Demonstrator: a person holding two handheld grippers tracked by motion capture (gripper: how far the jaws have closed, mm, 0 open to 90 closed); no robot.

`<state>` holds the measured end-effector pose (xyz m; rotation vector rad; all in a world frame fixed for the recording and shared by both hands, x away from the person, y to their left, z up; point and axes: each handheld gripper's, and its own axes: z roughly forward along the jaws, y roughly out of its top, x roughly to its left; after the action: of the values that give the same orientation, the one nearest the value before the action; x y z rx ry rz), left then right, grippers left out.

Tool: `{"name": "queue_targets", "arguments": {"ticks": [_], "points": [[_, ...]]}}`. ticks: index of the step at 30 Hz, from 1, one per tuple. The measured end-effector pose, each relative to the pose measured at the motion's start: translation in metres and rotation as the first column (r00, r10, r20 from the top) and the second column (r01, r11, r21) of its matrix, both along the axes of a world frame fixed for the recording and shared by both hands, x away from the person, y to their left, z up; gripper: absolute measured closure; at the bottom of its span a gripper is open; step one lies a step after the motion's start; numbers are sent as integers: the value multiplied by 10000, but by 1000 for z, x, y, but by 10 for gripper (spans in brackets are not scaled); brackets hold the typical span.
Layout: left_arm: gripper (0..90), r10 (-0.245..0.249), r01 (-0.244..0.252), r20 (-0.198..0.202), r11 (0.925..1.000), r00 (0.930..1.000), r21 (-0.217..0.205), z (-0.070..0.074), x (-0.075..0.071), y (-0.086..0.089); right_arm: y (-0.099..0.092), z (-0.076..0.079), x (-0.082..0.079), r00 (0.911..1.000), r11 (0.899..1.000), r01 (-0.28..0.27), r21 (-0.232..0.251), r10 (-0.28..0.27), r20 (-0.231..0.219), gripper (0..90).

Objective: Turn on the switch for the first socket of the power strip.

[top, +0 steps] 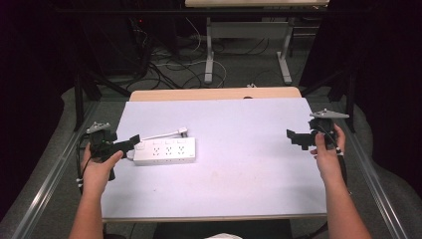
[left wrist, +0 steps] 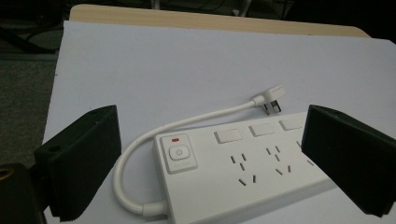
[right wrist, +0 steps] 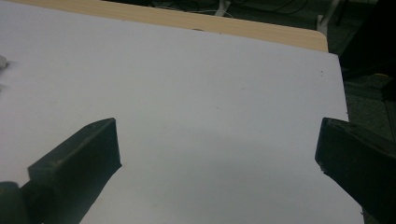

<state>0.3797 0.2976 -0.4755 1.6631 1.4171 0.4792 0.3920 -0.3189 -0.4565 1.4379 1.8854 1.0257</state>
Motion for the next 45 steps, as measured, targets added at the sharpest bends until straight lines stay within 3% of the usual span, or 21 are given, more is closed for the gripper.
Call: {"name": "queue_targets", "arguments": {"ticks": [12,15,20,23,28,45], "points": [[128,2,-2,-139,10000,9999,47,1,0,-2,-2,5,-6,9999,10000,-88,-2,88,64,0],[166,-83,86,-162,9997,9998,238,1,0,-5,-3,7,-7,9998,9999,-127,79,126,133,0],[203,-98,102,-181,9997,9998,232,8,1,-11,-4,11,-10,9996,9999,-89,119,86,258,0],[241,-175,188,-268,9987,9995,473,12,4,-15,-5,13,-12,9996,9996,-134,239,128,250,0],[252,-242,247,-159,9990,9996,373,20,11,-21,-5,13,-13,9997,9997,-77,222,71,246,0],[337,-237,245,-1038,9997,9943,73,26,33,-33,-5,13,-15,9997,9994,-125,334,118,216,0]]}}
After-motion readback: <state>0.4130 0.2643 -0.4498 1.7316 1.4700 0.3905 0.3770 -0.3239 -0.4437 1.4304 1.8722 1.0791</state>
